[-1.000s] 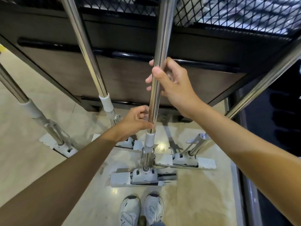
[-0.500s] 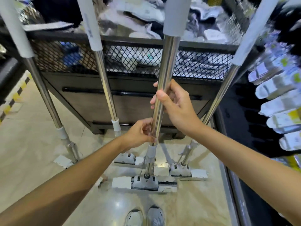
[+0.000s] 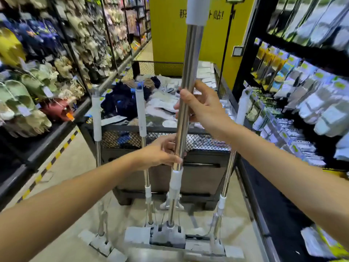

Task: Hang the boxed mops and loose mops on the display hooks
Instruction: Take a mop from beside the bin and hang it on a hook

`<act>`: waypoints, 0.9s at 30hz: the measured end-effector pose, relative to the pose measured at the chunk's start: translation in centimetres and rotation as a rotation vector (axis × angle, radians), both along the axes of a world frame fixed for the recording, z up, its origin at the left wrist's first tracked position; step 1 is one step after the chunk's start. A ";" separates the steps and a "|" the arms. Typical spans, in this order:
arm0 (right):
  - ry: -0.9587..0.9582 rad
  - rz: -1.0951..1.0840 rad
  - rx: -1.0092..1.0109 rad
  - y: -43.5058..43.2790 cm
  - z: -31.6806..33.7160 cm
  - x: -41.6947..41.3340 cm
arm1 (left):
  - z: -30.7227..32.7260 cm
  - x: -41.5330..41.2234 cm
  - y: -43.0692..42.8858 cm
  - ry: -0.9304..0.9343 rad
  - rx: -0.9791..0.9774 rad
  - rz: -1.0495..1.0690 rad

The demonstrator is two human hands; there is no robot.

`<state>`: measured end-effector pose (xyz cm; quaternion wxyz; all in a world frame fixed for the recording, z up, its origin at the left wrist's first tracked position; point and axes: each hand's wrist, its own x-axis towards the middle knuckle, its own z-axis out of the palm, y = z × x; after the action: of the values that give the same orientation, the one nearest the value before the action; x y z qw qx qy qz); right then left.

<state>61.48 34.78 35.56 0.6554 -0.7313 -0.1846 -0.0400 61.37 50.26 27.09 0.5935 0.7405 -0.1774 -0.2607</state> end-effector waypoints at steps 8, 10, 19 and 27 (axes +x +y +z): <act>-0.174 0.199 -0.047 1.9 13.6 -2.0 | 11.7 -4.1 2.1 -0.213 -0.044 0.167; -0.187 0.267 -0.049 2.4 16.1 -2.3 | 14.1 -5.6 2.4 -0.252 -0.041 0.239; -0.248 0.692 -0.018 7.1 22.2 -7.1 | 19.3 -15.4 4.6 -0.332 -0.009 0.668; -0.277 1.014 0.048 15.1 24.0 -16.3 | 21.1 -28.2 7.2 -0.337 0.095 1.114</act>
<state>45.16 49.85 59.57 0.5784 -0.5227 -0.5994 0.1816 33.15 57.44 48.15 0.5708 0.7793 0.1585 0.2046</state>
